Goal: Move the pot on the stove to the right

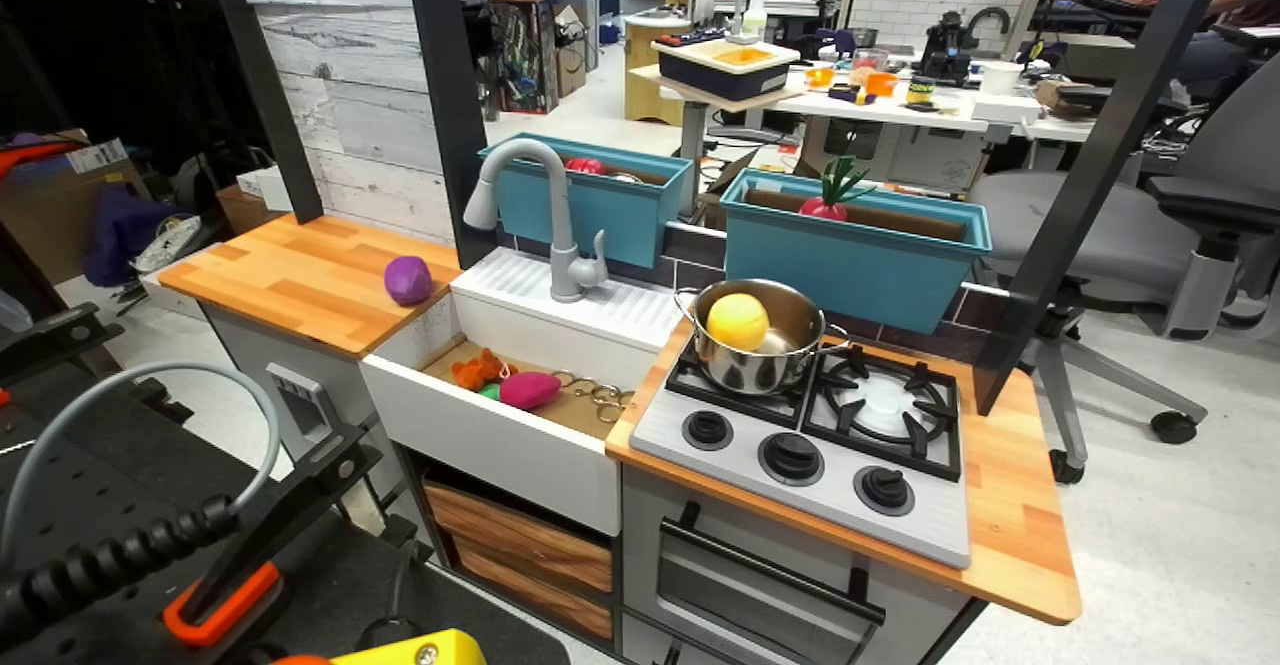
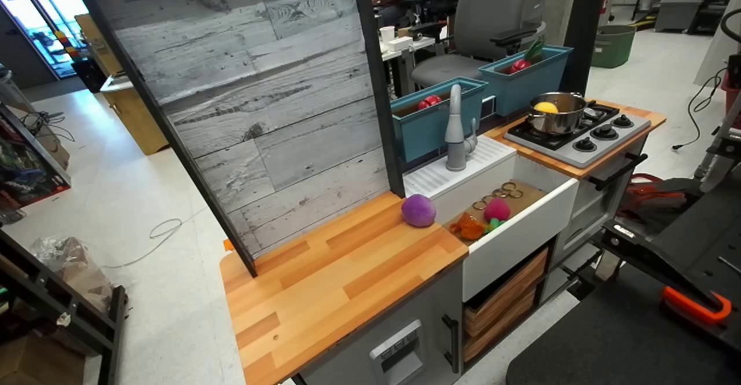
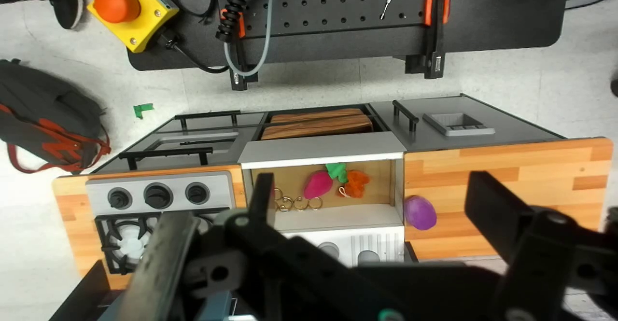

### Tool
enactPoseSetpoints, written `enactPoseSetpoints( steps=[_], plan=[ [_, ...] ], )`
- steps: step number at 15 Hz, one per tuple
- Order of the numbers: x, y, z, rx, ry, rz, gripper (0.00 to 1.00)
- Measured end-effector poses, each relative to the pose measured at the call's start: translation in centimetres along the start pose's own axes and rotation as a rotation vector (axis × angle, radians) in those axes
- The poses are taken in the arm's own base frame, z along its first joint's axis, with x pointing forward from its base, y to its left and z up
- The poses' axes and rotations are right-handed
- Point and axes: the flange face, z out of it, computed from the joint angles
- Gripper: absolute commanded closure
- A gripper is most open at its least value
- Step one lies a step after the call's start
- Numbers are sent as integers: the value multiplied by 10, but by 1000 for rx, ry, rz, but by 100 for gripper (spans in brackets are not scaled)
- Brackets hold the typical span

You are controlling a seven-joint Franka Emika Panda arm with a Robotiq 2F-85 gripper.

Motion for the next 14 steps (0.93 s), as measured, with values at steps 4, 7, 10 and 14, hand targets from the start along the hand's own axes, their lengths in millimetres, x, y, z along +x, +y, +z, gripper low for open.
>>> enactPoseSetpoints(
  steps=[4, 7, 10, 14],
  plan=[
    [0, 0, 0, 0, 0, 0, 0],
    [0, -1, 1, -1, -3, -1, 0],
    [7, -2, 10, -2, -14, -3, 0],
    [39, -1, 37, 3, 6, 6, 0]
  ],
)
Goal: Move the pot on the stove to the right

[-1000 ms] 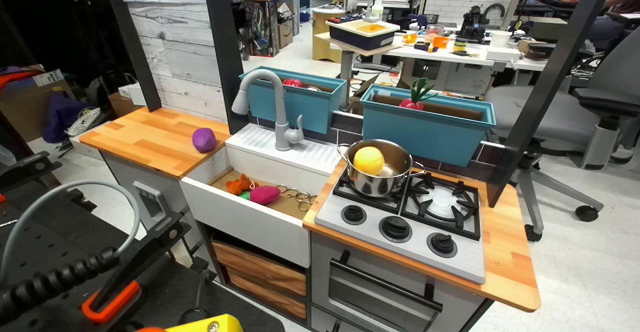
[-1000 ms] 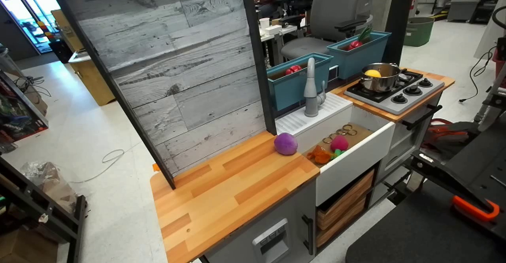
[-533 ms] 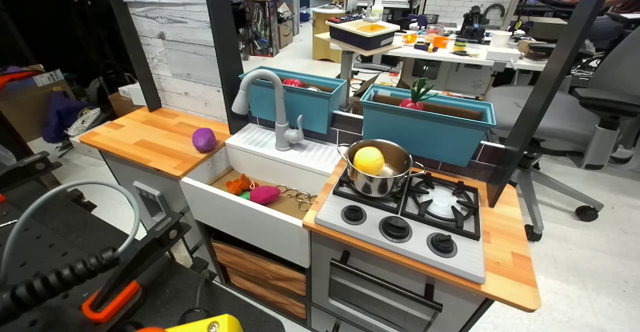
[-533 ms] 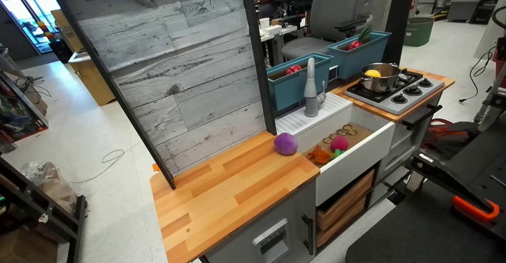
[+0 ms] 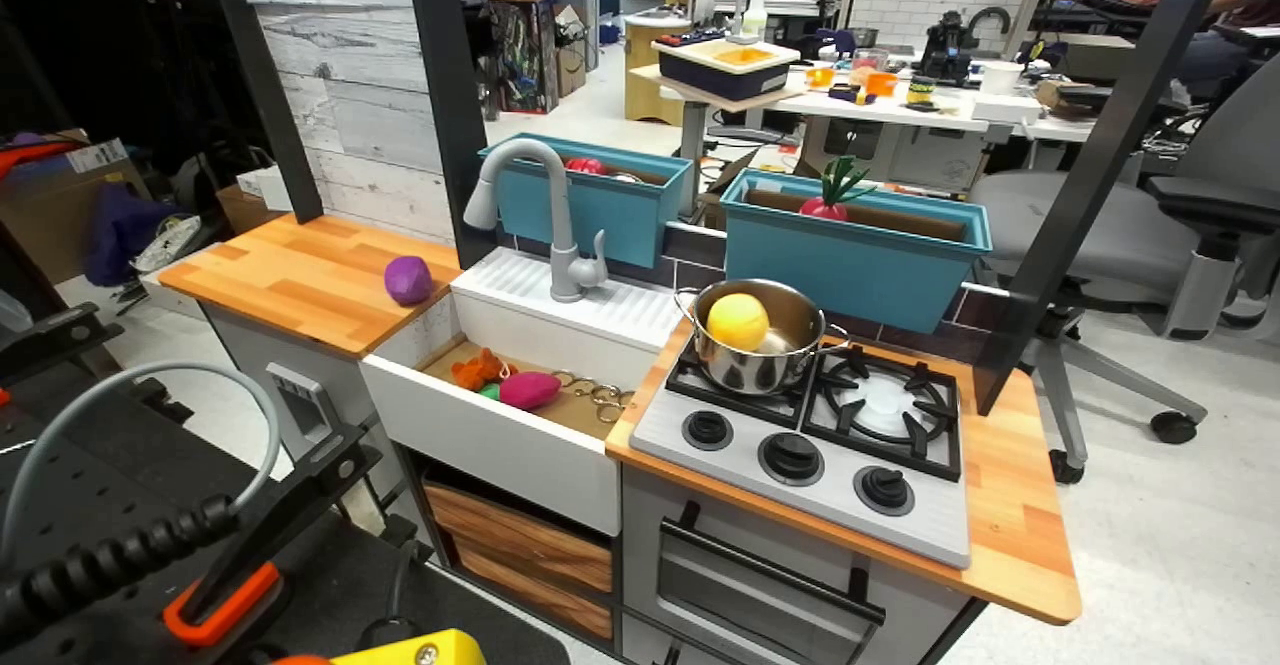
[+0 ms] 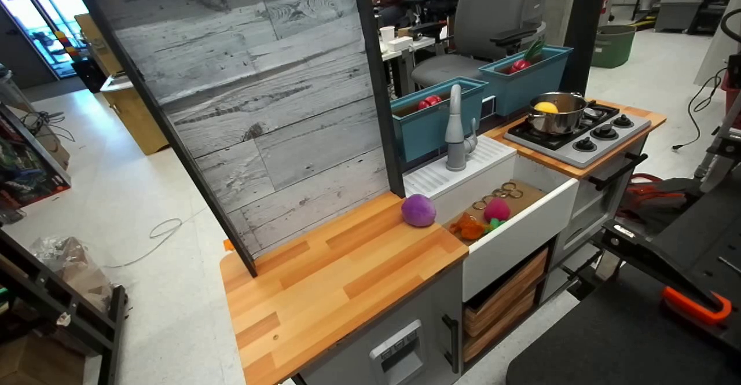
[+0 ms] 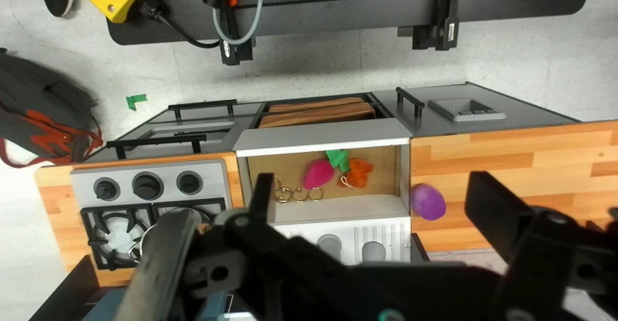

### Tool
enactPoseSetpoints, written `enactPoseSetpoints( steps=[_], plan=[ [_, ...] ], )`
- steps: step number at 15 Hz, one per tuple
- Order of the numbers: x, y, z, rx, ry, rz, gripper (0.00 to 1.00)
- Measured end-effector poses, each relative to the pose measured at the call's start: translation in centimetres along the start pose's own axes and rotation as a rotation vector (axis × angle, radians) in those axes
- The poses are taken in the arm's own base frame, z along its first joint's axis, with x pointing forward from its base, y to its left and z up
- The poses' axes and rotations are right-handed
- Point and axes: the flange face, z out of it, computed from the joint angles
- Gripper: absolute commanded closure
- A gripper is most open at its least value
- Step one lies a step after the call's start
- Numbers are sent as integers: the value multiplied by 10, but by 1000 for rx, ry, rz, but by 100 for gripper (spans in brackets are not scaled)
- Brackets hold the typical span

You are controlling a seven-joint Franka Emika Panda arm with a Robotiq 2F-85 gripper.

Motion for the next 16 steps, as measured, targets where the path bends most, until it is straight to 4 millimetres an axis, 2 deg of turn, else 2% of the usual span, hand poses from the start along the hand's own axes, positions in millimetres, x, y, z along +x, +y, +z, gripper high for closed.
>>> enactPoseSetpoints(
  steps=[3, 10, 16],
  plan=[
    [35, 16, 26, 8, 14, 44, 0],
    [114, 87, 94, 18, -20, 209, 0],
    [158, 131, 150, -8, -66, 299, 0]
  ],
)
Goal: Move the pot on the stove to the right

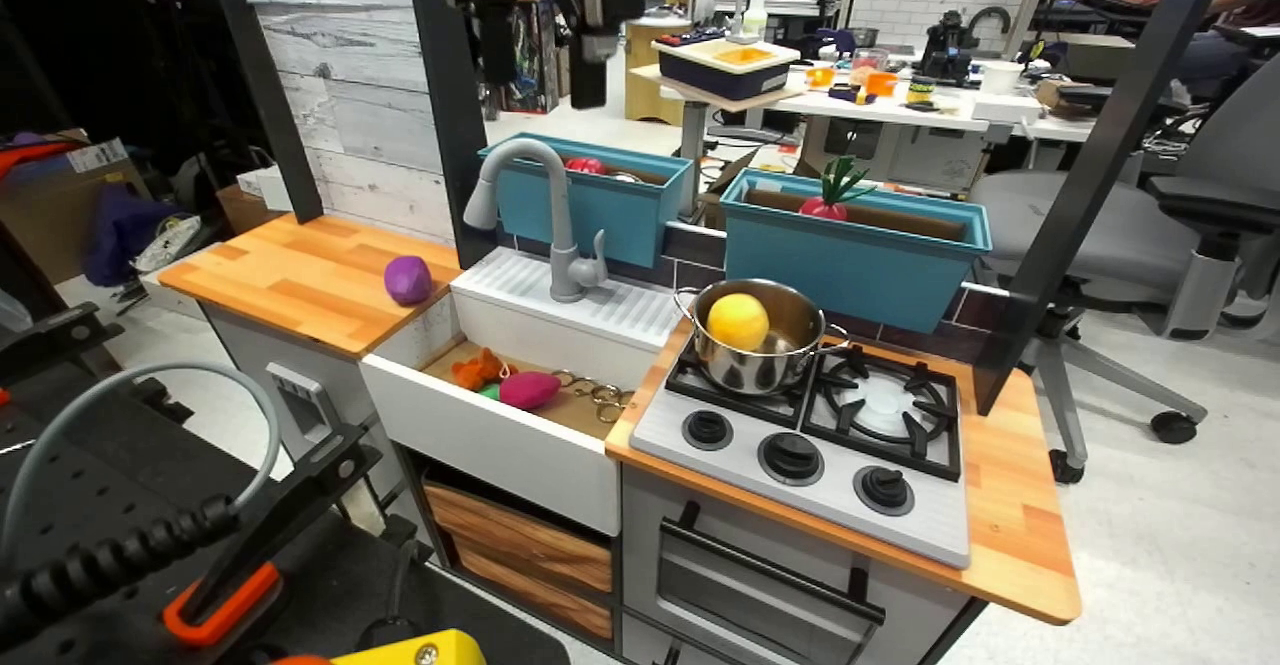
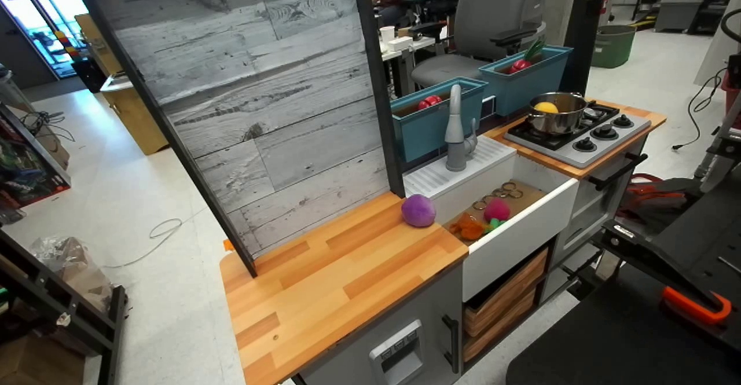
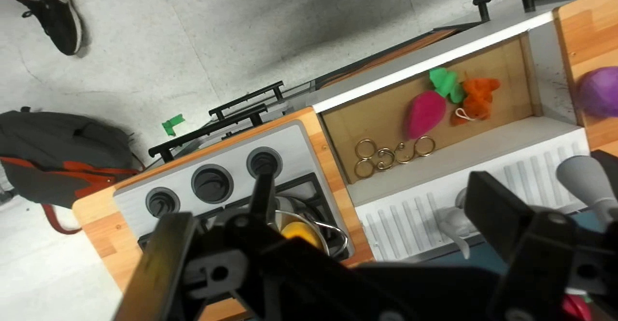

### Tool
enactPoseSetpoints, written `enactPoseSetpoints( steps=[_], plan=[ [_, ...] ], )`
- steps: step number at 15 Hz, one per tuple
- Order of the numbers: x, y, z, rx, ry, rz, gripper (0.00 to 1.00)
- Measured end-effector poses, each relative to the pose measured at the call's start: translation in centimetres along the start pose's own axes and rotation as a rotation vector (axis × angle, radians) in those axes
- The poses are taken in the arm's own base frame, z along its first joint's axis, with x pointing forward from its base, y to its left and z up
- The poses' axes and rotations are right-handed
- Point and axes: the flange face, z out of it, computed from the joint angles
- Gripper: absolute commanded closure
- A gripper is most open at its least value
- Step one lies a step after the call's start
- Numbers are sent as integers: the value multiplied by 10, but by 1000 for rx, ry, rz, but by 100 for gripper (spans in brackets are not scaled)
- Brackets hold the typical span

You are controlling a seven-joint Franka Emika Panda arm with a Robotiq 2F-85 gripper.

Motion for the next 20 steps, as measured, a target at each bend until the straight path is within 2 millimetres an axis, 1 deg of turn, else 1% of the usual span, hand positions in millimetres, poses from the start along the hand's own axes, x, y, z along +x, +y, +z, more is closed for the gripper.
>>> enactPoseSetpoints(
  steps=[6, 10, 12, 16, 20],
  plan=[
    [53, 13, 68, -44, -36, 57, 0],
    [87, 22, 109, -80, -38, 101, 0],
    [102, 25, 125, -94, -31, 111, 0],
    [127, 27, 148, -118, -13, 125, 0],
    [146, 19, 171, -131, 2, 114, 0]
  ],
)
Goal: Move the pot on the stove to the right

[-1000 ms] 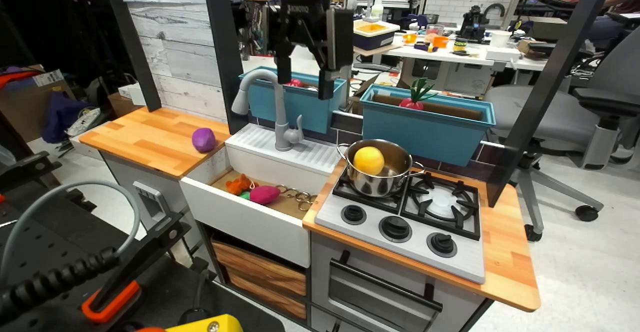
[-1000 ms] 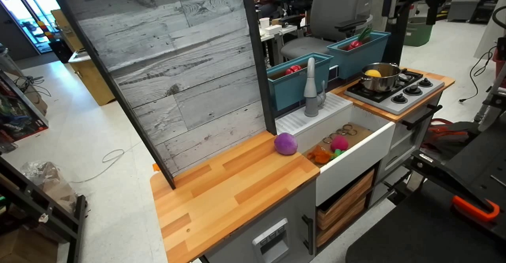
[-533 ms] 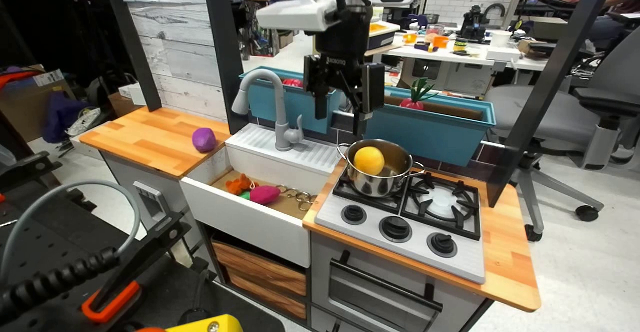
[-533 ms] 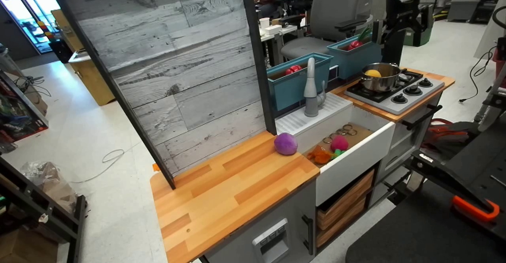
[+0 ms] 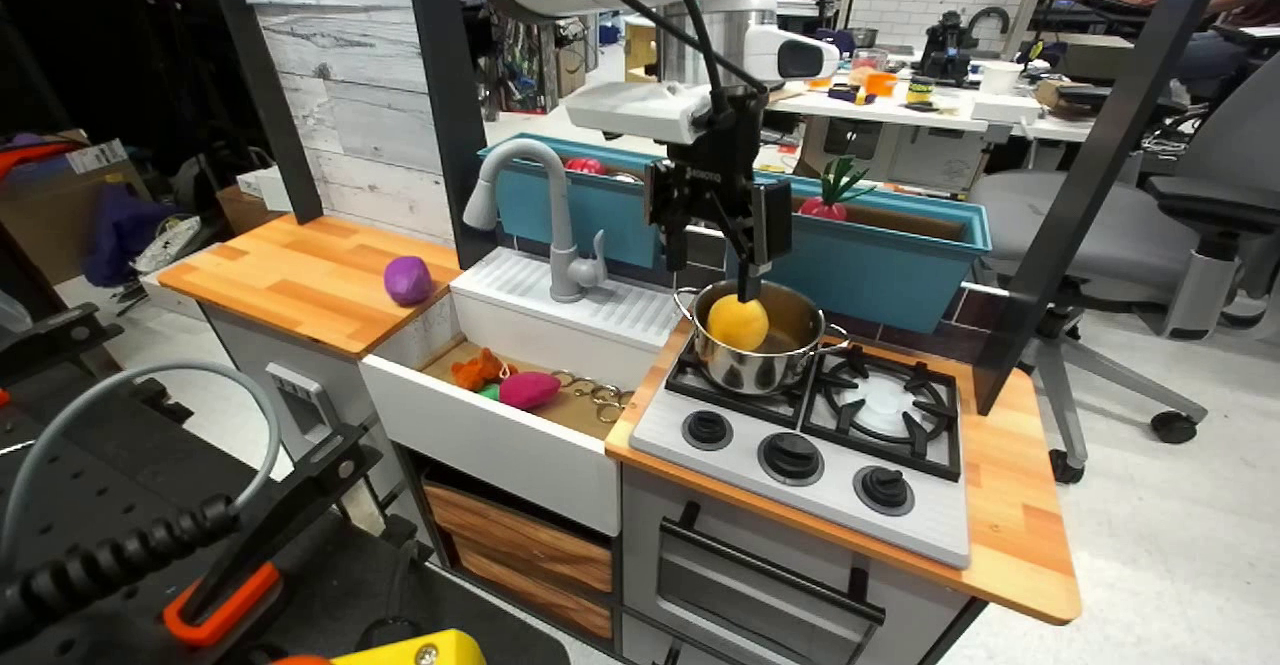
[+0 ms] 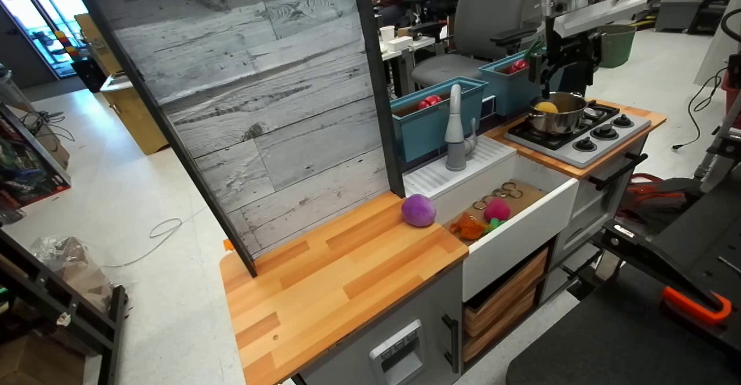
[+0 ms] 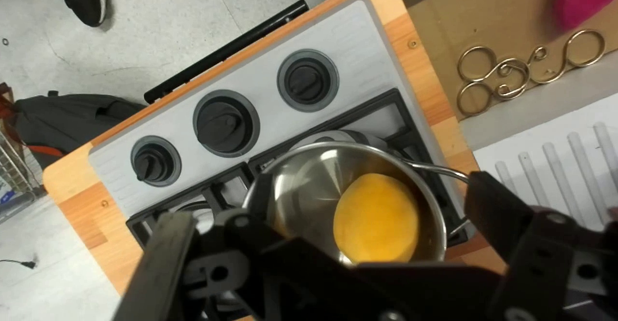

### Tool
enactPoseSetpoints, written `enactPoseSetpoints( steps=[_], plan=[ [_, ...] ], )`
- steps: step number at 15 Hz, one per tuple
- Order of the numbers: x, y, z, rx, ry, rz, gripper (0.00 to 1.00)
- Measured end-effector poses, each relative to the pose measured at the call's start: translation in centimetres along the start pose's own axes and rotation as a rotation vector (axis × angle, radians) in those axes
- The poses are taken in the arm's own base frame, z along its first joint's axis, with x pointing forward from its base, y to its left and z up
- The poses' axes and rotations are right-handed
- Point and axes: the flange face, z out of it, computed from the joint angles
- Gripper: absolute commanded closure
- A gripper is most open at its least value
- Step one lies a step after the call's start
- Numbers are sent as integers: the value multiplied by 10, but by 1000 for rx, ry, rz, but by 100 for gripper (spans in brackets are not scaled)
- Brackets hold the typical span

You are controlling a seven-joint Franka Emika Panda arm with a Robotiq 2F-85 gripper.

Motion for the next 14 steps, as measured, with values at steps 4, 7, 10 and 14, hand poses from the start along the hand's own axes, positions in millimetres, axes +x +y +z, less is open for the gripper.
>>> enactPoseSetpoints(
  steps=[4, 7, 10, 14],
  plan=[
    [11, -17, 18, -14, 0, -25, 0],
    [17, -28, 29, -33, -22, -46, 0],
    [19, -37, 35, -49, -59, -66, 0],
    [18, -50, 43, -60, -115, -96, 0]
  ],
)
